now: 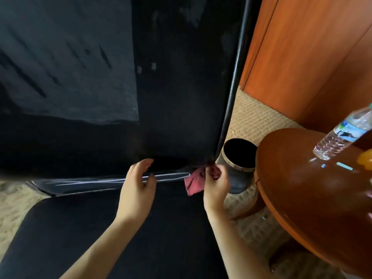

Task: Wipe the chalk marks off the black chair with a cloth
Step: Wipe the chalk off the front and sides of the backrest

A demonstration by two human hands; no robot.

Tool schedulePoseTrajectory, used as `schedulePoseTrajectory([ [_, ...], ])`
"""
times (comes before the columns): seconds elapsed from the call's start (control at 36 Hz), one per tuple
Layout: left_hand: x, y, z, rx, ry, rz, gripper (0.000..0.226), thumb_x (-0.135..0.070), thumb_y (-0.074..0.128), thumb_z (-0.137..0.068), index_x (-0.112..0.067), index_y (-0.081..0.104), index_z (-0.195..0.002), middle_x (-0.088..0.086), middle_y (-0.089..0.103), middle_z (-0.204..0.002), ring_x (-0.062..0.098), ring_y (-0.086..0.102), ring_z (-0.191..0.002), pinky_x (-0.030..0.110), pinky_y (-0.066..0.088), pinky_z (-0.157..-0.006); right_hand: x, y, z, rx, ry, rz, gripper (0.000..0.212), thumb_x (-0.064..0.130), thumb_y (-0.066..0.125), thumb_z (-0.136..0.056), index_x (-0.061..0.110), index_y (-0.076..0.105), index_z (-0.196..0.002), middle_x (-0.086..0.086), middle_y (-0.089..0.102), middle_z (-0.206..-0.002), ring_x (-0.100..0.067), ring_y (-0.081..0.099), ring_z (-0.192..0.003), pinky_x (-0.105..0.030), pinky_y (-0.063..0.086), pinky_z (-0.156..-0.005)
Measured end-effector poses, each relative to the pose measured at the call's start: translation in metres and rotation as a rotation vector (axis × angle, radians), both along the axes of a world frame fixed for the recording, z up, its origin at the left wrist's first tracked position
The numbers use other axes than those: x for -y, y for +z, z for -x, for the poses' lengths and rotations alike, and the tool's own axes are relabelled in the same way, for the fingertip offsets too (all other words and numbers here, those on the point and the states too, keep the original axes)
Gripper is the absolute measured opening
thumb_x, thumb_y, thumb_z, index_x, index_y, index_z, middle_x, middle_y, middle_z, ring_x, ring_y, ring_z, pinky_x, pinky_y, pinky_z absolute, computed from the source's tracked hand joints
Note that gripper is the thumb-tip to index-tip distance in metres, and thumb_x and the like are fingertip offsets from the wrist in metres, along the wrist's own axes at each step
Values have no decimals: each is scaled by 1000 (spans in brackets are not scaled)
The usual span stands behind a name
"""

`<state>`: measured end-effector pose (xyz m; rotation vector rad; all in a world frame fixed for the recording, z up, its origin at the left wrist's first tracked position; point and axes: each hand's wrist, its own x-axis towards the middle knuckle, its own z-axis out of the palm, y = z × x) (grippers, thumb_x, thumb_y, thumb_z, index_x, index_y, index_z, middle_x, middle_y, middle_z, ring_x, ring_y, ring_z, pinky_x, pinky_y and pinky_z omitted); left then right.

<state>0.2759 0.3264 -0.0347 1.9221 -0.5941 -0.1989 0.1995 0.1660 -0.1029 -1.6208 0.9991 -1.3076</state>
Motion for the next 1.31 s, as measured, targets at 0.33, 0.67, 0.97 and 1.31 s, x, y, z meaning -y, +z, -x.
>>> schedulePoseTrajectory([
  [0.33, -10, 3, -7, -44, -91, -17, 38, -6, 48, -95, -27, 54, -127, -17, 51, -120, -2, 50, -112, 6, 34, -82, -30, 24, -2, 465, -220, -286, 21, -8, 62, -86, 7, 60, -99, -2, 64, -97, 0, 63, -86, -15, 47, -83],
  [0.67, -51, -1, -29, -67, -30, -114, 45, -5, 51, -93, -21, 47, -136, -10, 51, -128, 4, 46, -115, 22, 35, -90, -117, 42, -98, 526, -1, -625, 30, -12, 59, -83, 16, 55, -76, 2, 61, -74, 1, 58, -65, -20, 47, -69],
  [0.97, -54, -7, -17, -172, -46, -127, 35, -6, 52, -93, -13, 56, -127, -1, 60, -120, 10, 52, -115, 20, 34, -93, -43, 49, -35, 575, -419, -652, 33, -9, 54, -86, -7, 51, -119, -12, 59, -109, -24, 58, -101, -19, 43, -82],
  [1.31, -102, 2, -41, -235, 120, -165, 30, -1, 50, -92, -5, 57, -121, 5, 60, -100, 17, 54, -93, 25, 35, -77, -134, 54, -116, 261, 3, -636, 21, -10, 59, -82, 10, 56, -87, 0, 62, -80, -20, 59, -81, -13, 41, -69],
])
